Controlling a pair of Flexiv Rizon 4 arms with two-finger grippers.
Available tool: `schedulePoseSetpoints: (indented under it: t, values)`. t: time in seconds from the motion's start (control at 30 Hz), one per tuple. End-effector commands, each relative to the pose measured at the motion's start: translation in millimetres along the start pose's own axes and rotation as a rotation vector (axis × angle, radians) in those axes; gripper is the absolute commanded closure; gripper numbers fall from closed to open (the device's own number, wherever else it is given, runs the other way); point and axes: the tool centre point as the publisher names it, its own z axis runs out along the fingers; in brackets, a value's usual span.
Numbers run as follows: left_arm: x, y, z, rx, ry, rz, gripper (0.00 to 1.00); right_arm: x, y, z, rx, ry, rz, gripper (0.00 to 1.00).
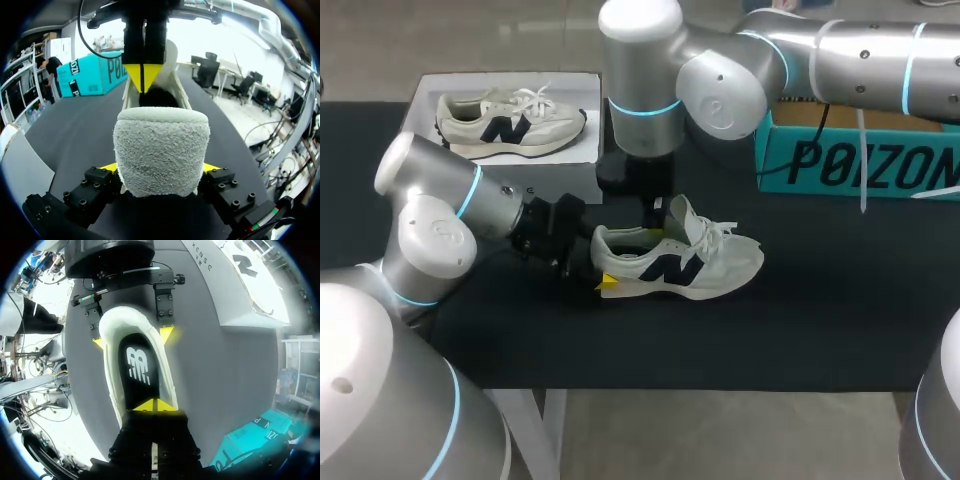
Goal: Take the shoe out of the shoebox, open the shoe tongue, remove and reinsert the insole, then place the shoe into the shoebox
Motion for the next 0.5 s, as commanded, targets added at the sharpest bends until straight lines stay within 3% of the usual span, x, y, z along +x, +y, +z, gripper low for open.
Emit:
schedulePoseSetpoints:
  t: [0.03, 0.5]
  values:
    - [-0.9, 1.1, 3.8, -0.002, 0.0, 0.0, 1.0, 0.0, -0.3, -0.4, 0.001, -0.001, 0.0, 1.0]
    - [-0.9, 1.1, 3.8, -0.002, 0.0, 0.0, 1.0, 2.2, -12.2, 15.4, 0.005, -0.008, 0.03, 1.0]
